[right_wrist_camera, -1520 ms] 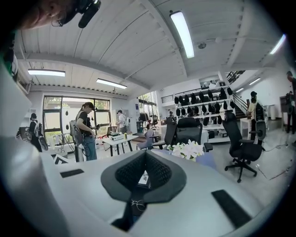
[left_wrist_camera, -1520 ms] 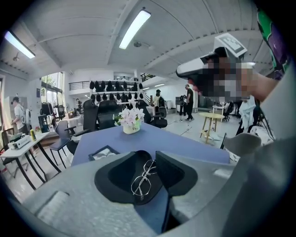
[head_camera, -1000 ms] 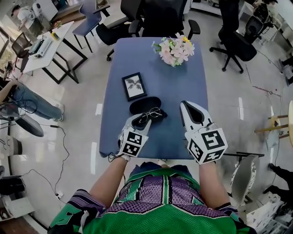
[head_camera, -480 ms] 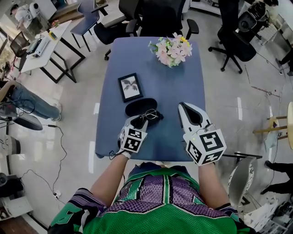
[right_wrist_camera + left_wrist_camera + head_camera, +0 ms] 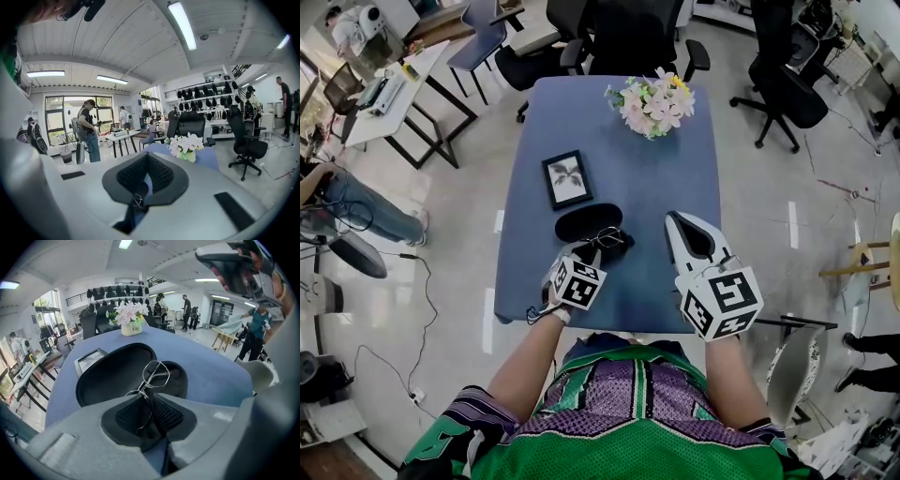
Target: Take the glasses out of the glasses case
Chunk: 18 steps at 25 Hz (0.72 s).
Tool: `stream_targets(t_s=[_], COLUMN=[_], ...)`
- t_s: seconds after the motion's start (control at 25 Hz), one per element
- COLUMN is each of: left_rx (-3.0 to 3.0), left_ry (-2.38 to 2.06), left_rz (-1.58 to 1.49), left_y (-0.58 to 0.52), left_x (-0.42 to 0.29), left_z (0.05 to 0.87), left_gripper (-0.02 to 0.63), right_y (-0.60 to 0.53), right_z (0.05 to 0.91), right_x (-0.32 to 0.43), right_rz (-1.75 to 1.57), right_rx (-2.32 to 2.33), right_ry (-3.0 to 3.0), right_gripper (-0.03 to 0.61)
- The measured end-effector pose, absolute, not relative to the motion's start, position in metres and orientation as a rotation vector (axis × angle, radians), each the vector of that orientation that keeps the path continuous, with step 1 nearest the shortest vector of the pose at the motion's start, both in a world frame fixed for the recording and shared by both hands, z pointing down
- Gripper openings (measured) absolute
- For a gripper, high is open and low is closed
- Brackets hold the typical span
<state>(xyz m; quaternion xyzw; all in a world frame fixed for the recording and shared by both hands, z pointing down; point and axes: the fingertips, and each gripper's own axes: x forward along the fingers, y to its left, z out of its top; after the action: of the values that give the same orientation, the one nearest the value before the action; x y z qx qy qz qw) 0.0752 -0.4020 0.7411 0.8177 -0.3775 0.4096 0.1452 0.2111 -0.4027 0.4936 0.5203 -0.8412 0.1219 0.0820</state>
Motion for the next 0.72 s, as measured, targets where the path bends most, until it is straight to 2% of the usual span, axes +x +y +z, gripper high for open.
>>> stream_targets(t_s=[0.72], left_rx=[2.288], left_ry=[-1.126], left_rz=[1.133], left_y=[-0.408], left_x=[0.071], left_z=[0.73], left_gripper=[0.017], right_y=[-0.388], right_z=[0.482], right_x=[0.219], right_rz=[0.338], right_rx=[1.619], right_ry=[-2.501], right_gripper=[0.005])
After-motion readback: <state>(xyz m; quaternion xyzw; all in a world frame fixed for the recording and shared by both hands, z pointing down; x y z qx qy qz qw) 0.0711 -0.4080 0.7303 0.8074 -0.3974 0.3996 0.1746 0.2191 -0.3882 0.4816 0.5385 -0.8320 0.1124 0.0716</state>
